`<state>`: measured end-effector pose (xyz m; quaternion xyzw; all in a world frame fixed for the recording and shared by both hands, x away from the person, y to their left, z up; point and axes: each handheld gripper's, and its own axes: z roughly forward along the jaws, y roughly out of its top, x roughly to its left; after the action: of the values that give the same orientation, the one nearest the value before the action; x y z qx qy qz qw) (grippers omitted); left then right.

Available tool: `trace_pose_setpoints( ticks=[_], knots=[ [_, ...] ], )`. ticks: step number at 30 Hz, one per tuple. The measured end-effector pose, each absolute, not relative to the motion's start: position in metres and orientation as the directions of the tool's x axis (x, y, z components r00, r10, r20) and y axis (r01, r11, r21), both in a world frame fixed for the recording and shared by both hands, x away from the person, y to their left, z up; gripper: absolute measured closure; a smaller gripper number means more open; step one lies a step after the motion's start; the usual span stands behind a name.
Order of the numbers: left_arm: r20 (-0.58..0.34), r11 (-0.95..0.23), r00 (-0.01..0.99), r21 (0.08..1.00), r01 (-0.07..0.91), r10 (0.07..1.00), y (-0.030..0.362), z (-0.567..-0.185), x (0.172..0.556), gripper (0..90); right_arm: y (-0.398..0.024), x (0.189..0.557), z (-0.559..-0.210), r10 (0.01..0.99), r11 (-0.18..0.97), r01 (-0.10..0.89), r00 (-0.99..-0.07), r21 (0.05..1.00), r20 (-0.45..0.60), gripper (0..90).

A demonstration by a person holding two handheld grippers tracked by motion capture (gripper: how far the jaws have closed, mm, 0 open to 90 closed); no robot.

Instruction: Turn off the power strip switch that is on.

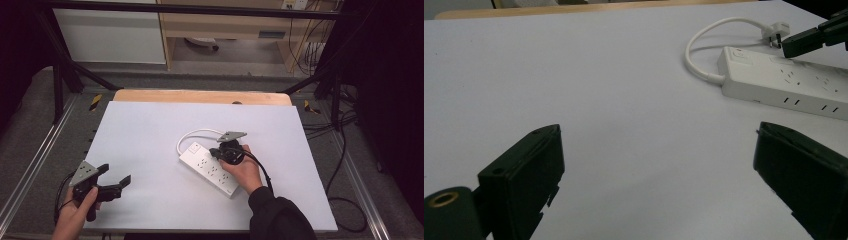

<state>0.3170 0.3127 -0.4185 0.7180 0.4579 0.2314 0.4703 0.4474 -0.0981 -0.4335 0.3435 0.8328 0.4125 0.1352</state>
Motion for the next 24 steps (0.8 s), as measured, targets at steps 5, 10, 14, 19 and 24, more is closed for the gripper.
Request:
trace_pose_setpoints(
  ticks=[5, 10, 14, 19, 24],
  knots=[
    [-0.096, -0.140, 0.474, 0.888, 0.438, 0.875, 0.3125, -0.4185, 0.3172, 5.9, -0.0963, 0.4455, -0.4332, 0.679, 0.438, 0.457, -0.733, 0.774, 0.048, 90.0],
    [-0.098, -0.139, 0.474, 0.887, 0.440, 0.875, 0.3127, -0.4186, 0.3171, 6.0, -0.0957, 0.4439, -0.4326, 0.675, 0.444, 0.454, -0.736, 0.772, 0.045, 90.0],
    [-0.095, -0.141, 0.474, 0.887, 0.439, 0.875, 0.3126, -0.4185, 0.3171, 5.9, -0.0956, 0.4416, -0.4320, 0.677, 0.449, 0.452, -0.735, 0.771, 0.037, 90.0],
    [-0.094, -0.142, 0.474, 0.887, 0.439, 0.876, 0.3123, -0.4187, 0.3172, 6.0, -0.0952, 0.4399, -0.4329, 0.677, 0.444, 0.448, -0.736, 0.776, 0.037, 90.0],
    [-0.094, -0.142, 0.473, 0.887, 0.439, 0.876, 0.3124, -0.4187, 0.3173, 5.9, -0.0940, 0.4388, -0.4326, 0.679, 0.452, 0.442, -0.734, 0.774, 0.022, 90.0]
  ],
)
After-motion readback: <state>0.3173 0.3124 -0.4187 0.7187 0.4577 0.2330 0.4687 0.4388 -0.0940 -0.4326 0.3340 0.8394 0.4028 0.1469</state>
